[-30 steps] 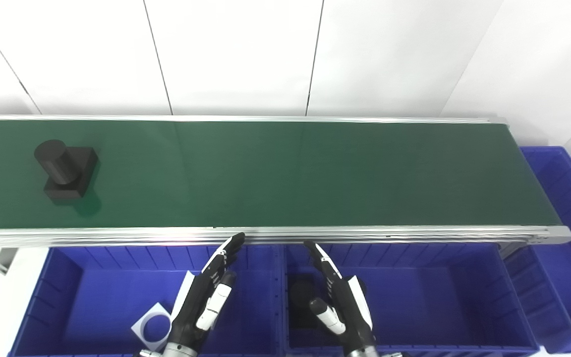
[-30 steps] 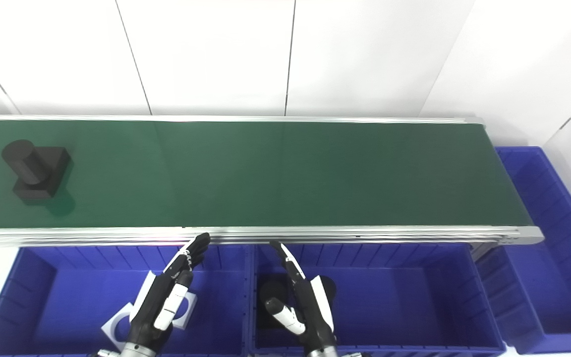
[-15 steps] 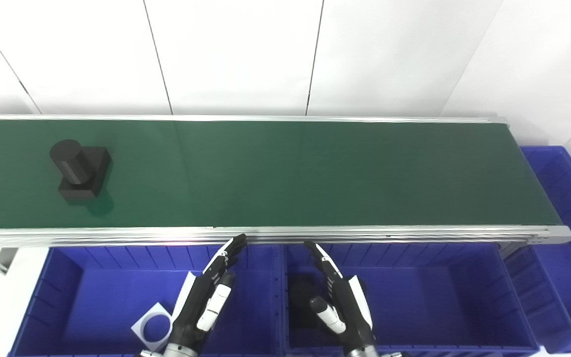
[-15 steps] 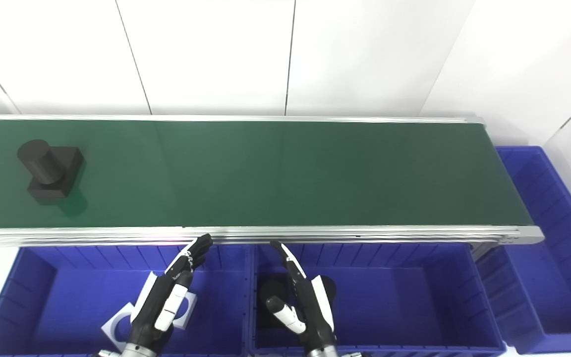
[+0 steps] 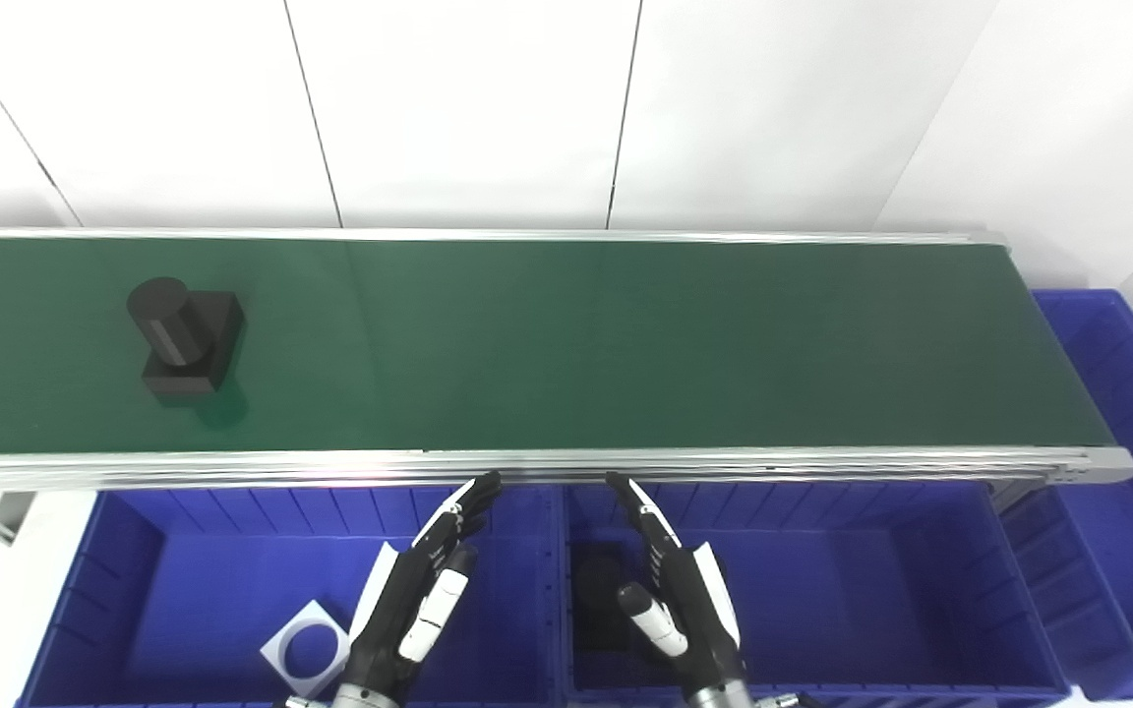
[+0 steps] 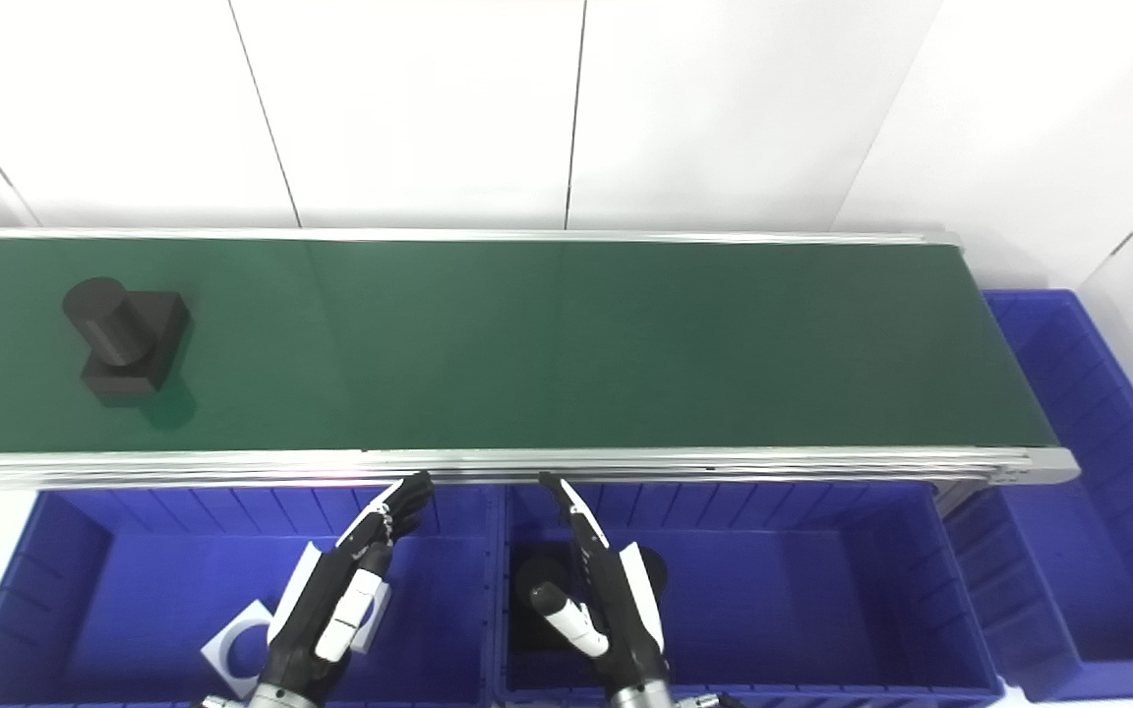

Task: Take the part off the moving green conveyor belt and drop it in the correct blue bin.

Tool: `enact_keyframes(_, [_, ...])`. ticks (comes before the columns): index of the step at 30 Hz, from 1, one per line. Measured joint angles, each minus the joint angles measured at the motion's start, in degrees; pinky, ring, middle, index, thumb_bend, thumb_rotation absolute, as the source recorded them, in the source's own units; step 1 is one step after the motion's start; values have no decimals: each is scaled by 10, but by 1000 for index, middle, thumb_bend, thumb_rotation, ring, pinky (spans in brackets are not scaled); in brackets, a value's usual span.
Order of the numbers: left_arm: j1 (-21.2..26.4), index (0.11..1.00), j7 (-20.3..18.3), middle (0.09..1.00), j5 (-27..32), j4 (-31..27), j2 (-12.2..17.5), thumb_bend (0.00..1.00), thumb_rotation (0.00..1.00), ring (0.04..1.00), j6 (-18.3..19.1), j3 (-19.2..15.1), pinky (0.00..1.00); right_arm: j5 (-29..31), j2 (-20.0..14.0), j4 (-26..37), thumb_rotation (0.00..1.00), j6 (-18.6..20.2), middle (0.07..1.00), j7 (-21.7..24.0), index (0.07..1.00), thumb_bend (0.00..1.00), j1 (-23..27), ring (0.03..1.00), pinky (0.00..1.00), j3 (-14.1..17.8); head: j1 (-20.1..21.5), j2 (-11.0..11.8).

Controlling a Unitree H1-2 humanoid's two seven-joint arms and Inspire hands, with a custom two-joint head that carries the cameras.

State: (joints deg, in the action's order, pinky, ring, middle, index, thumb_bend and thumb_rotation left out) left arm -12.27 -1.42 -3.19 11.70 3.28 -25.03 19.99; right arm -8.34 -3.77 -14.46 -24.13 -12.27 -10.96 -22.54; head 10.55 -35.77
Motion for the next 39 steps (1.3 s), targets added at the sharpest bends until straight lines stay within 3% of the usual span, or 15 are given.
enact_keyframes(9, [-4, 890, 3, 906, 0, 0, 3, 558, 976, 931, 0, 3, 924, -1, -2, 0, 987, 0, 972, 0, 938, 992, 4, 987, 985, -3, -3, 2])
enact_keyframes(23, [-4, 894, 5, 911, 0, 2, 1, 554, 998, 942, 0, 9, 950, -14, -2, 0, 1000, 0, 946, -13, 915, 942, 2, 973, 985, -3, -11, -4])
enact_keyframes(26, [-3, 893, 6, 906, 1, 9, 0, 580, 995, 929, 0, 9, 936, -14, -3, -1, 1000, 0, 942, -13, 912, 966, 1, 966, 975, -2, -29, 7])
enact_keyframes(31, [-3, 875, 20, 887, -8, 15, -1, 536, 967, 906, 0, 18, 901, -7, -6, -8, 1000, 0, 950, -12, 922, 949, -1, 967, 963, -1, -28, 14])
enact_keyframes(33, [-2, 874, 26, 885, -11, 15, -1, 548, 969, 903, 0, 23, 905, -4, -7, -8, 1000, 0, 950, -12, 921, 942, -2, 965, 957, -1, -29, 10])
enact_keyframes(39, [4, 871, 40, 885, -11, 19, 0, 571, 991, 902, 0, 33, 909, 0, -9, -8, 1000, 0, 956, -10, 928, 945, -4, 972, 971, -1, -27, 25])
